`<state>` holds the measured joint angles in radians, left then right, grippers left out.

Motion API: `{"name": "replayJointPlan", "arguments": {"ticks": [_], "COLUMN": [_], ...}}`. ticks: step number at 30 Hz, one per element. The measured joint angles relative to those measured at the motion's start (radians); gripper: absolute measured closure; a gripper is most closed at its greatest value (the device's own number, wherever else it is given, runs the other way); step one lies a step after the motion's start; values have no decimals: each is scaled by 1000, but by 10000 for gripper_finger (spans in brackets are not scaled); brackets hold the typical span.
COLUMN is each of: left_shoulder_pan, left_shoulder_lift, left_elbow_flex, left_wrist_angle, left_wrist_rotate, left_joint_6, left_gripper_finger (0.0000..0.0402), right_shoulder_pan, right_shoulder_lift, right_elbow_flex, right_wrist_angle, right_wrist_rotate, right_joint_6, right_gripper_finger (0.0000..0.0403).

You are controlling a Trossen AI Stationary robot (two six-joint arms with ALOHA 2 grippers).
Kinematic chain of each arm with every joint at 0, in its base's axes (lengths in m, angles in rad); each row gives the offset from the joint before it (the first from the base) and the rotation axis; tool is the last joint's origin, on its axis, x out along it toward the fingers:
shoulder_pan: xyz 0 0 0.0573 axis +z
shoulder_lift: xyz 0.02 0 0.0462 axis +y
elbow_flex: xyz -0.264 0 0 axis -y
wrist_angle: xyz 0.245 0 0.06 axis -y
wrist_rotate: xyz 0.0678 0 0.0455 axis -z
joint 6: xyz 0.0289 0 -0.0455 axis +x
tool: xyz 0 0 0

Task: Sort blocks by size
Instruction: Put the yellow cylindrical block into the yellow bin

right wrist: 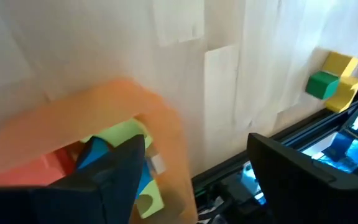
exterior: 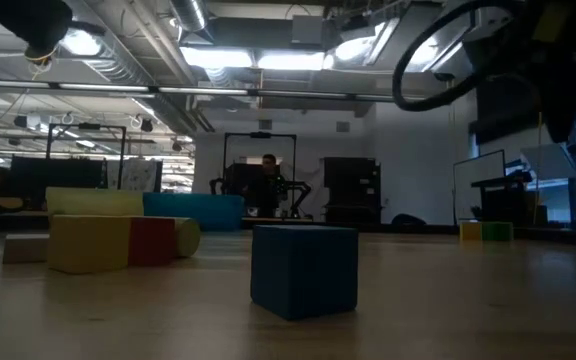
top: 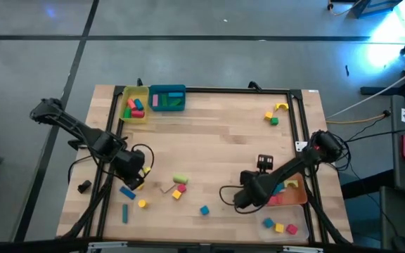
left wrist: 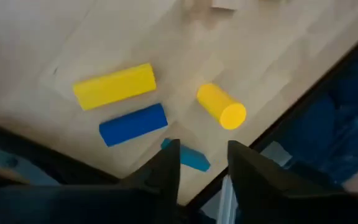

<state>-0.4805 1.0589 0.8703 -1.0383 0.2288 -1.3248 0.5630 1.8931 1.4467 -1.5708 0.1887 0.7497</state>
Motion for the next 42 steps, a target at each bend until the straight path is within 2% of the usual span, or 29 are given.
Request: {"name": "replayJointPlan", "arguments": {"ticks": [5,9,19,26,42], "left_shoulder_pan": [0,-6,-87,-121,-128], "left_shoulder_lift": [59,119,234,293,382], "left_elbow_flex": [0,-1,-1,-1,-1], "left_wrist_angle": [-1,44,277,281,299], "left_wrist_rotate": [1,6,57,58,57], "left_joint_6": [-96,-173,-309,-419,-423], "left_gripper_finger": [229,212,210,210,210], "right_shoulder_pan": [-22,-21,-20,-20,-20], "right_shoulder_lift": [0,0,0,0,0], "right_elbow_flex": [0,0,0,0,0], "right_wrist_angle": [0,0,49,115,115], "right_wrist_rotate": [37,77,105,116,117], "right_joint_6": [-61,-99,-102,-104,-104], "right_gripper_finger": [118,118,118,118,118]}}
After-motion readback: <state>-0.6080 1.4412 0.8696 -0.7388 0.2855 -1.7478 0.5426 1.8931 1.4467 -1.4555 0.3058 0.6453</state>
